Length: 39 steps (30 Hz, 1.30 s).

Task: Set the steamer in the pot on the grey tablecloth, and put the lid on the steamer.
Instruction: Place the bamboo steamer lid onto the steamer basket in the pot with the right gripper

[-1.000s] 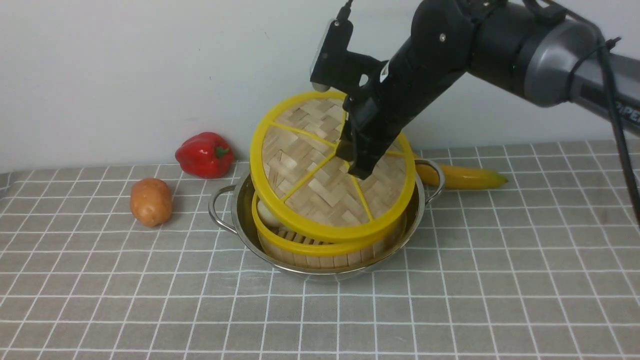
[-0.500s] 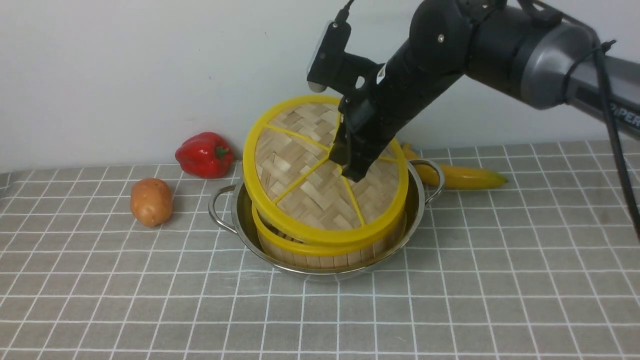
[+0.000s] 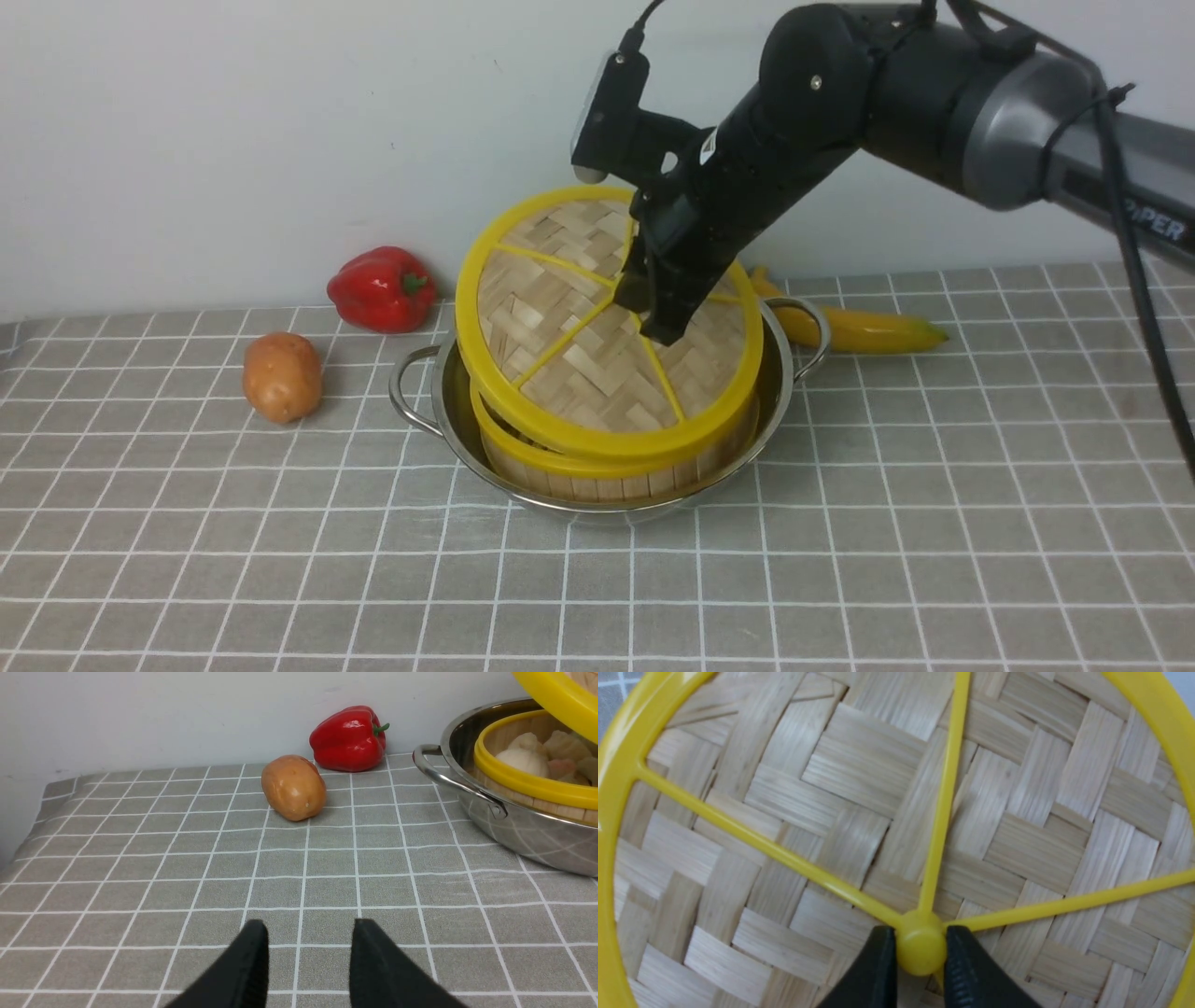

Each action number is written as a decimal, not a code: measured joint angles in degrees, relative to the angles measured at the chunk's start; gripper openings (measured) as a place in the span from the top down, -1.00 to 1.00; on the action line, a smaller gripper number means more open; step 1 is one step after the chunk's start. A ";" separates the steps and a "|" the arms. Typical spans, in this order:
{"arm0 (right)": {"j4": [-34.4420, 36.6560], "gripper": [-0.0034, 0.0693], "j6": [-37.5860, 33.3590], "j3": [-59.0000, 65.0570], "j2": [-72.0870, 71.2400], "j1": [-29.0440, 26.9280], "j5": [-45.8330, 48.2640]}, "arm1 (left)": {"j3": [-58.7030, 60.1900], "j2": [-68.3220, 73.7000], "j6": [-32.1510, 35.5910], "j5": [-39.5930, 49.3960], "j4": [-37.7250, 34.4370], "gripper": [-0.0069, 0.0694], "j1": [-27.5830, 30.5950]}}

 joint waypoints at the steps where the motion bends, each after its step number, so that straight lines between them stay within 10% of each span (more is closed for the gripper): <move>1: 0.02 0.51 -0.21 0.00 0.00 0.00 0.00 | 0.00 0.00 0.00 0.00 0.00 0.18 0.00; 39: 0.69 0.51 -4.26 0.00 3.30 0.00 -3.94 | 0.00 0.00 0.00 0.00 0.00 0.18 0.00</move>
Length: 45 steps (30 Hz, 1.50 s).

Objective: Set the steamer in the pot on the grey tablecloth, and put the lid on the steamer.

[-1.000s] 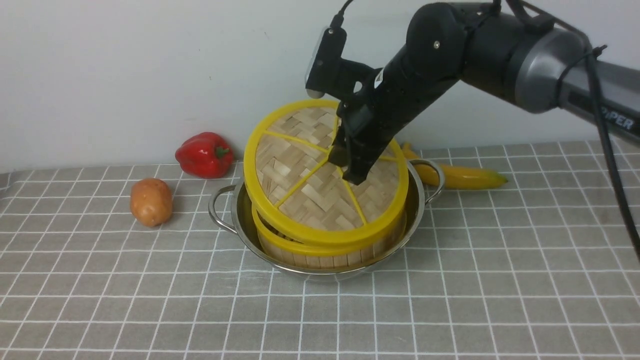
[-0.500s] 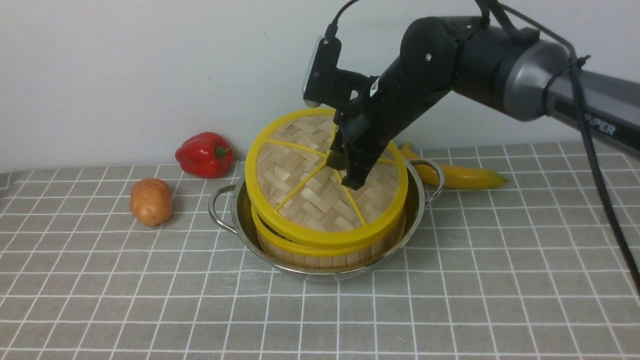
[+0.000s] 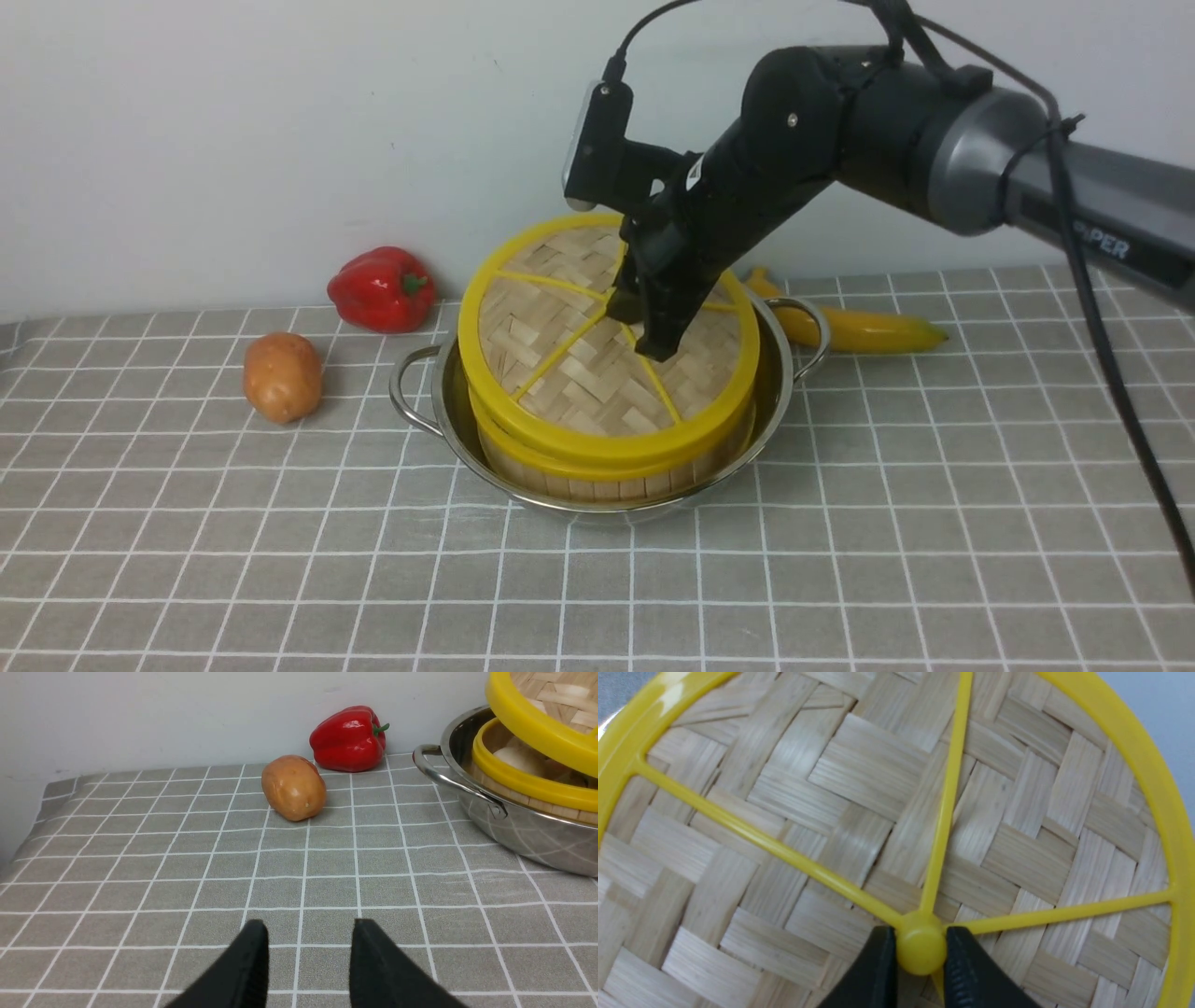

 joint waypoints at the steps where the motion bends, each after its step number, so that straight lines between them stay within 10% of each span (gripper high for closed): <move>1: 0.00 0.51 -0.06 -0.05 0.27 0.00 -0.14 | 0.00 0.00 0.00 0.00 0.00 0.18 0.00; 12: 0.00 0.50 -0.27 -0.05 0.44 0.00 -0.24 | 0.00 0.00 0.00 0.00 0.00 0.18 0.00; 25: -0.21 -0.10 -0.74 -0.74 0.49 0.00 -2.02 | 0.00 0.00 0.00 0.00 0.00 0.18 0.00; 45: -0.46 0.18 1.36 -2.86 2.64 0.00 -0.43 | 0.00 0.00 0.00 0.00 0.00 0.18 0.00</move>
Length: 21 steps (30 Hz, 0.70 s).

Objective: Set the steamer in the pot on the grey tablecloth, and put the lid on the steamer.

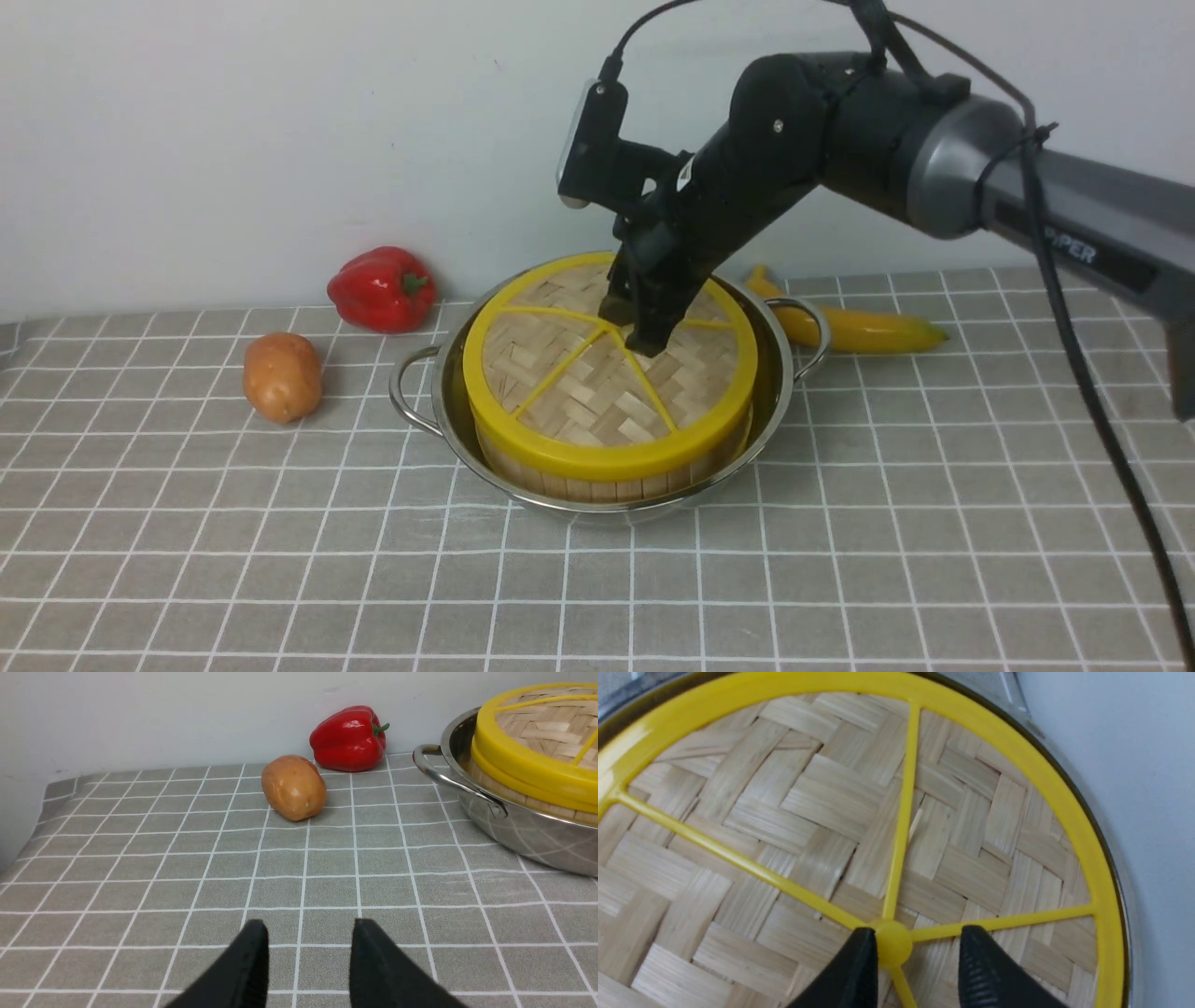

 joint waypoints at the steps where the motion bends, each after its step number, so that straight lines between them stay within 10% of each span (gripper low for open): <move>1: 0.00 0.22 0.00 0.00 0.57 0.00 0.07 | 0.00 0.00 0.00 0.00 0.00 0.18 0.00; 21: -3.60 0.18 0.53 -0.02 -1.77 0.04 -4.35 | 0.00 0.00 0.00 0.00 0.00 0.18 0.00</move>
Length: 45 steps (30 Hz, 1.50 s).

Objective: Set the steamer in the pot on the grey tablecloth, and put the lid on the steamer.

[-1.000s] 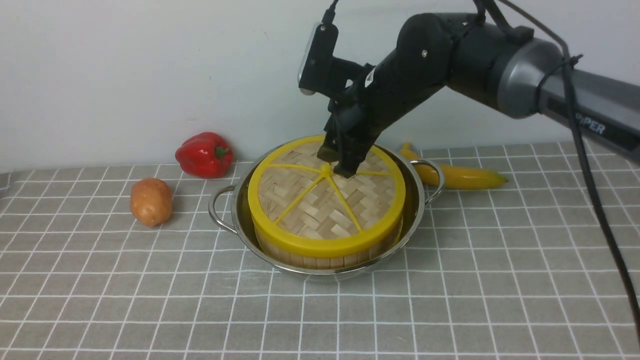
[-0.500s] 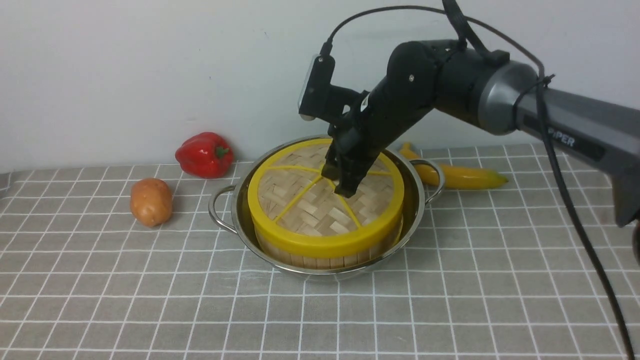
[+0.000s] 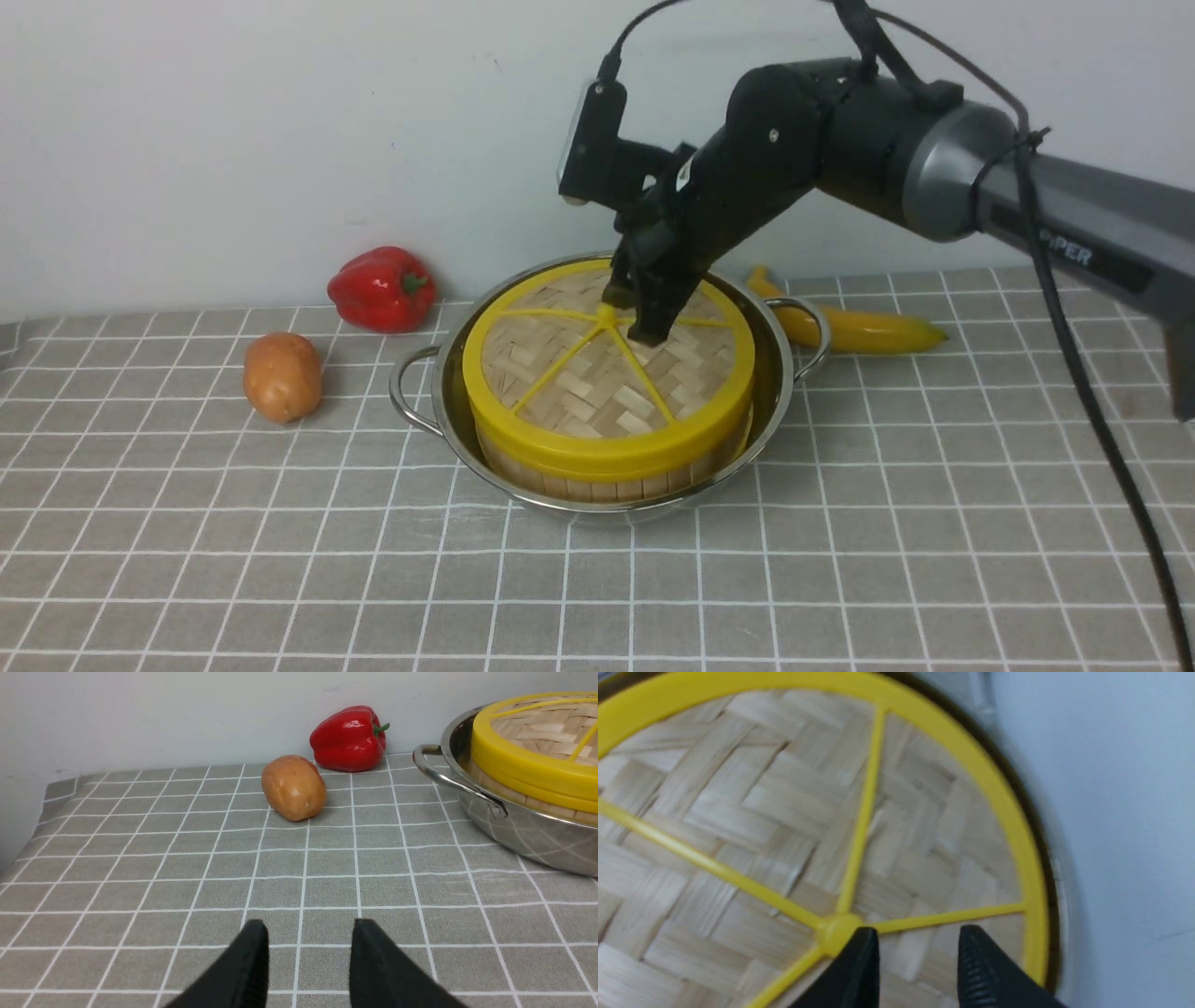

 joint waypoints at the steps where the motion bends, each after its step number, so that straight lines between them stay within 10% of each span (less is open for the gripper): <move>1: -0.06 0.17 0.34 0.00 -1.17 0.00 -0.51 | 0.00 0.00 0.00 0.00 0.00 0.18 0.00; 10: -0.53 0.26 8.69 -0.06 -11.27 0.00 2.55 | 0.00 0.00 0.00 0.00 0.00 0.18 0.00; 17: -2.25 0.92 18.76 -0.06 -19.77 0.00 4.99 | 0.00 0.00 0.00 0.00 0.00 0.18 0.00; 36: -0.07 0.88 33.76 1.07 -30.88 -0.46 9.71 | 0.00 0.00 0.00 0.00 0.00 0.18 0.00; 45: -3.15 0.78 43.63 45.24 -57.53 -11.21 -3.88 | 0.00 0.00 0.00 0.00 0.00 0.18 0.00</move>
